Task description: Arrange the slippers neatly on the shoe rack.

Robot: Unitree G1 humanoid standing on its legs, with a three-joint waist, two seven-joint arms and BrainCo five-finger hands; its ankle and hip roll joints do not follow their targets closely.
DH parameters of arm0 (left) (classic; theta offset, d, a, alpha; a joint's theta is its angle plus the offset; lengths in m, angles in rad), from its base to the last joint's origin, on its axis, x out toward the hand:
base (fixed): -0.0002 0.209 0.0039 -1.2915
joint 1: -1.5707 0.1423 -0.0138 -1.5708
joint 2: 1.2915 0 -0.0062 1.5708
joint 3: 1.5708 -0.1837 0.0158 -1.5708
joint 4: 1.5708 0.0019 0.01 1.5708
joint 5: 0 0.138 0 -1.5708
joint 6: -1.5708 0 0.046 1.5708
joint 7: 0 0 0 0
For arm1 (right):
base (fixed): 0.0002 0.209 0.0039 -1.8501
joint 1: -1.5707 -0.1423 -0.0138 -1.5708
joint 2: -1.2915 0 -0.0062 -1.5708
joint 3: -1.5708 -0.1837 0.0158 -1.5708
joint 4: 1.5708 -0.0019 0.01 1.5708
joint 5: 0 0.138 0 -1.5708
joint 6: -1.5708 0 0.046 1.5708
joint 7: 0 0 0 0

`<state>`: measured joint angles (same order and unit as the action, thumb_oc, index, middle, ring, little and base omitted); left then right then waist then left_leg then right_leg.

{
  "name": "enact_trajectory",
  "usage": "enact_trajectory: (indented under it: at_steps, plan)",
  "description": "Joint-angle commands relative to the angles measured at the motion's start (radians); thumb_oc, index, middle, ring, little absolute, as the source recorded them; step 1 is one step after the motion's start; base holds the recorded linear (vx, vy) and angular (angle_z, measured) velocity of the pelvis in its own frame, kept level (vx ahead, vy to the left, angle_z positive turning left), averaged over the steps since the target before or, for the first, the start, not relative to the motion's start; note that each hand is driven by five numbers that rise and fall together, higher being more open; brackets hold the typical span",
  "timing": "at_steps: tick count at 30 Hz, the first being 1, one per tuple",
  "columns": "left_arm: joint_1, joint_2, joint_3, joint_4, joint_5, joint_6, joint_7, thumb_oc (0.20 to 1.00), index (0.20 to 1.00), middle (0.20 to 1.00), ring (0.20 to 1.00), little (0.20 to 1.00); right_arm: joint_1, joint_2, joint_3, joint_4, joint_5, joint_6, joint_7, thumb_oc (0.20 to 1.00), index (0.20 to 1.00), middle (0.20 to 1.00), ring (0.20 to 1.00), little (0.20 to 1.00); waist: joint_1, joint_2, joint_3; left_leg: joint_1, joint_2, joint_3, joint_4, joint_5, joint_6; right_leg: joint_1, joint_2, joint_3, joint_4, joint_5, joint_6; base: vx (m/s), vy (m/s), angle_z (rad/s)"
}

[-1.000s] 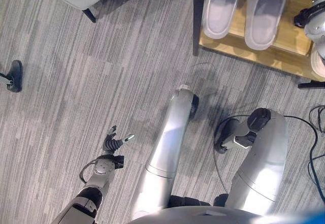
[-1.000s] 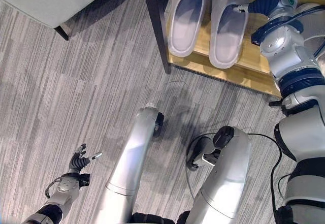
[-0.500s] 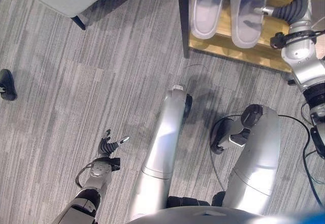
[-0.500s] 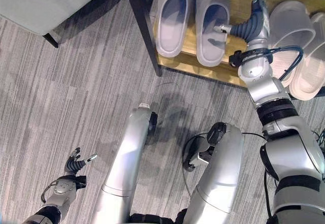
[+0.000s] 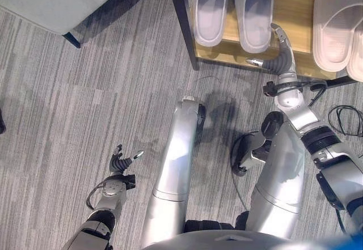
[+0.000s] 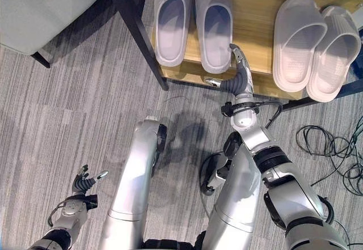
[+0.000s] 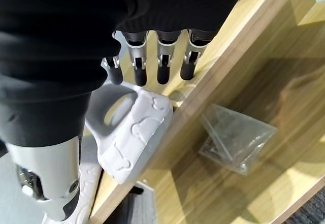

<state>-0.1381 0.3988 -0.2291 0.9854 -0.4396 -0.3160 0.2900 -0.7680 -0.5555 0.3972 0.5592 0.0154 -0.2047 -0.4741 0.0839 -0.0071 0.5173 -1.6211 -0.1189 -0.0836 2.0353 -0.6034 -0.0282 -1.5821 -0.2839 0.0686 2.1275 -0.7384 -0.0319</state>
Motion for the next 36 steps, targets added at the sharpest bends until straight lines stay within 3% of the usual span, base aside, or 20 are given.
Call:
enact_trajectory:
  at_steps: [1, 11, 25, 30, 32, 36]
  plan:
    - [0.037, -0.018, -0.002, 0.03, 0.026, -0.009, 0.037, 1.0, 1.0, 1.0, 1.0, 1.0, -0.034, 0.0, -0.048, -0.094, -0.016, -0.052, 0.001, 1.0, 1.0, 1.0, 1.0, 1.0, 0.039, -0.025, 0.003, 0.051, -0.022, -0.078, 0.024, -0.088, 0.009, 0.096, -0.025, 0.103, 0.1, 0.032, -0.021, 0.0, 0.0, 0.0]
    - [0.017, -0.039, 0.002, 0.071, 0.049, -0.001, 0.057, 1.0, 1.0, 1.0, 1.0, 1.0, -0.029, 0.051, 0.003, -0.181, -0.077, -0.053, 0.024, 1.0, 1.0, 1.0, 1.0, 1.0, 0.032, -0.037, 0.003, 0.051, -0.014, -0.073, 0.047, -0.096, 0.006, 0.105, -0.021, 0.109, 0.125, 0.033, -0.019, 0.0, -0.001, -0.01]
    - [-0.005, -0.058, 0.01, 0.12, 0.061, 0.01, 0.071, 1.0, 1.0, 1.0, 1.0, 1.0, -0.026, 0.103, -0.02, -0.182, -0.051, -0.057, 0.021, 1.0, 1.0, 1.0, 1.0, 1.0, 0.026, -0.035, 0.003, 0.051, -0.013, -0.071, 0.065, -0.102, 0.006, 0.102, -0.009, 0.121, 0.156, 0.037, -0.013, 0.0, 0.0, 0.0]
    - [-0.01, -0.063, 0.021, 0.128, 0.066, 0.01, 0.076, 1.0, 1.0, 1.0, 1.0, 1.0, 0.007, 0.109, -0.063, -0.236, -0.005, -0.086, 0.015, 1.0, 1.0, 1.0, 1.0, 1.0, 0.02, -0.04, 0.003, 0.051, -0.012, -0.072, 0.071, -0.102, 0.002, 0.112, -0.01, 0.12, 0.161, 0.037, -0.012, 0.0, 0.0, 0.0]
    - [-0.009, -0.062, 0.04, 0.117, 0.066, 0.007, 0.082, 1.0, 1.0, 1.0, 1.0, 1.0, 0.095, 0.103, -0.155, -0.369, 0.044, -0.138, -0.005, 1.0, 1.0, 1.0, 1.0, 1.0, 0.008, -0.047, 0.003, 0.051, -0.012, -0.074, 0.065, -0.098, 0.0, 0.118, -0.012, 0.116, 0.156, 0.042, -0.007, 0.0, 0.0, 0.0]
    - [-0.015, -0.066, 0.062, 0.106, 0.07, 0.003, 0.083, 1.0, 1.0, 1.0, 1.0, 1.0, 0.194, 0.083, -0.239, -0.501, 0.05, -0.173, -0.012, 1.0, 1.0, 1.0, 1.0, 1.0, -0.005, -0.059, 0.003, 0.051, -0.01, -0.076, 0.046, -0.089, -0.003, 0.128, -0.019, 0.103, 0.127, 0.047, -0.002, -0.01, 0.008, 0.0]
